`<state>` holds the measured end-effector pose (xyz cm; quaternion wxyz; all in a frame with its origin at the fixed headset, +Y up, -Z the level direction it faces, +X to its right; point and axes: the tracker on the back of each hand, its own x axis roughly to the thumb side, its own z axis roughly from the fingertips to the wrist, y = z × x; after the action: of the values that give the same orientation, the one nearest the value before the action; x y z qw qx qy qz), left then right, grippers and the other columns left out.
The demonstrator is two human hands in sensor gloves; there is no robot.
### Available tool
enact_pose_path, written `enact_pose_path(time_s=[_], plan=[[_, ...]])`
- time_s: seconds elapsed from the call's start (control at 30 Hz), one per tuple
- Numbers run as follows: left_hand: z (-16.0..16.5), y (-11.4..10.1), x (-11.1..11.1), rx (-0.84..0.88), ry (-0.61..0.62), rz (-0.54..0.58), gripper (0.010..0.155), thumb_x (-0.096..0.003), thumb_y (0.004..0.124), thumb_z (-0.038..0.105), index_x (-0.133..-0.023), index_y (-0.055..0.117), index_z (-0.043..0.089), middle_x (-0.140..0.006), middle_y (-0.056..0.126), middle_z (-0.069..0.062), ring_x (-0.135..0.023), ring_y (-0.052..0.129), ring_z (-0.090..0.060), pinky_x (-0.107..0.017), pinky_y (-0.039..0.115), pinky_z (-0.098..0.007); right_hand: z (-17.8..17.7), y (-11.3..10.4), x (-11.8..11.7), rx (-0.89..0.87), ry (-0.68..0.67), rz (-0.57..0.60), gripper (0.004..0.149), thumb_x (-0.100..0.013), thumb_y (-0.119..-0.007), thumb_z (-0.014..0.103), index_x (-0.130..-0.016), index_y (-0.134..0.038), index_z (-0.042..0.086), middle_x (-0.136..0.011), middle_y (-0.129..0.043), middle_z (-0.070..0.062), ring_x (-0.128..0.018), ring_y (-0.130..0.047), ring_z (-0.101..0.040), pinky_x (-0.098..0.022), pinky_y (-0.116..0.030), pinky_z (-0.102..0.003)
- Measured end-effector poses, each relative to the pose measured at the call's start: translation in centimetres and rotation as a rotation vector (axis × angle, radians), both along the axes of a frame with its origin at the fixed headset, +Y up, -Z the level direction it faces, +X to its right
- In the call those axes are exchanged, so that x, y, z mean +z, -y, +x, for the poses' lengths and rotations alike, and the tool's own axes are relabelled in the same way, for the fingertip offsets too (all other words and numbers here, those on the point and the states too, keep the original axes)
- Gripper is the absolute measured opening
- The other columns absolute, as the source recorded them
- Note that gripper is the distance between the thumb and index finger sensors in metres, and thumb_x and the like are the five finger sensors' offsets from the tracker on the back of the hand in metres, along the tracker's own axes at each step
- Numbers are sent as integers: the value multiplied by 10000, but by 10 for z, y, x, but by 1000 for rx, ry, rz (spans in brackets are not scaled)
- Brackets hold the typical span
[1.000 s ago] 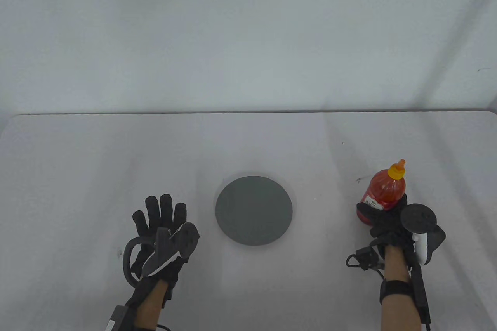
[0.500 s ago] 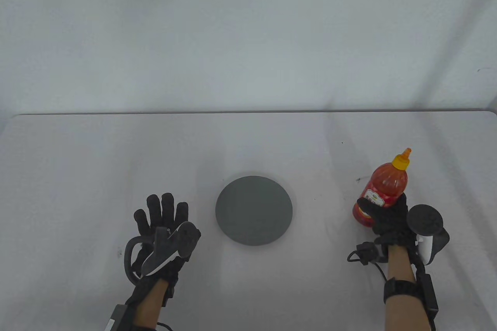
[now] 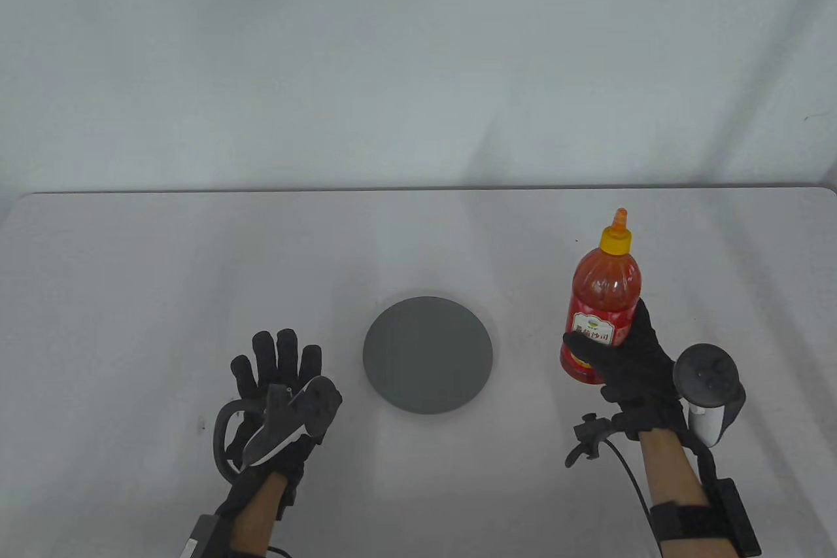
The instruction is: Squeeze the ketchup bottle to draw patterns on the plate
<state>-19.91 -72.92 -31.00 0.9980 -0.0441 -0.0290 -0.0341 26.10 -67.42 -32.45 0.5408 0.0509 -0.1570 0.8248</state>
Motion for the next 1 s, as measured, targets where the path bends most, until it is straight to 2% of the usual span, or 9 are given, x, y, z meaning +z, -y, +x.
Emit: enact_pose_path(time_s=[0.07, 0.2, 0.3, 0.4, 0.5, 0.67, 0.8, 0.9, 1.0], plan=[[0, 0, 0, -5, 1, -2, 772, -554, 562, 599, -1165, 344, 180, -1219, 153, -232, -1097, 64, -545, -688, 150, -757, -4, 2, 2, 10, 2, 15, 983, -417, -1007, 596, -1120, -461, 178, -1075, -712, -271, -915, -775, -482, -653, -657, -715], [3, -2, 2, -1, 14, 6, 778, -554, 562, 599, -1165, 339, 172, -1218, 158, -235, -1097, 69, -549, -689, 154, -757, -12, 26, -1, -44, -22, -9, 991, -416, -1010, 586, -1115, -463, 145, -1047, -732, -244, -894, -784, -478, -642, -668, -711], [7, -7, 4, 14, 42, 9, 785, -556, 558, 601, -1166, 332, 162, -1216, 159, -246, -1095, 78, -557, -687, 158, -758, -17, 32, -5, 55, -38, -34, 989, -419, -1010, 581, -1114, -461, 139, -1052, -724, -237, -894, -781, -475, -641, -676, -706], [11, -18, 8, 69, 86, 51, 777, -557, 562, 598, -1162, 365, 152, -1225, 244, -246, -1123, 197, -569, -712, 218, -757, -25, 37, -7, 54, -82, -51, 994, -419, -1010, 578, -1115, -456, 136, -1059, -715, -236, -897, -772, -478, -643, -669, -708], [20, -38, 10, 107, 125, 112, 773, -557, 561, 604, -1157, 396, 145, -1226, 360, -241, -1138, 363, -559, -755, 379, -735, -35, 38, -7, 82, -129, -51, 996, -418, -1010, 580, -1115, -454, 137, -1063, -711, -232, -900, -765, -477, -646, -663, -707], [49, -86, 7, 161, 214, 197, 781, -555, 565, 611, -1157, 402, 141, -1226, 419, -229, -1146, 454, -527, -760, 438, -731, -52, 45, -3, 95, -205, -69, 993, -420, -1010, 577, -1114, -454, 136, -1066, -706, -230, -902, -759, -474, -651, -655, -703], [75, -123, 2, 338, 344, 290, 706, -562, 612, 577, -1124, 533, 158, -1172, 635, -176, -1079, 707, -416, -753, 543, -695, -67, 50, 0, 160, -270, -79, 996, -416, -1012, 576, -1114, -454, 137, -1069, -705, -227, -906, -754, -472, -654, -654, -700], [89, -135, -4, 405, 399, 335, 704, -561, 618, 572, -1121, 533, 154, -1122, 705, -163, -993, 791, -365, -740, 590, -665, -76, 54, 2, 215, -334, -84, 995, -415, -1013, 575, -1114, -456, 138, -1069, -707, -226, -906, -756, -471, -654, -652, -701], [93, -130, -11, 494, 456, 351, 738, -560, 611, 572, -1141, 457, 143, -1102, 709, -151, -938, 807, -333, -730, 606, -655, -85, 59, 3, 251, -385, -93, 996, -412, -1015, 574, -1114, -459, 140, -1070, -708, -224, -907, -755, -469, -657, -652, -697]])
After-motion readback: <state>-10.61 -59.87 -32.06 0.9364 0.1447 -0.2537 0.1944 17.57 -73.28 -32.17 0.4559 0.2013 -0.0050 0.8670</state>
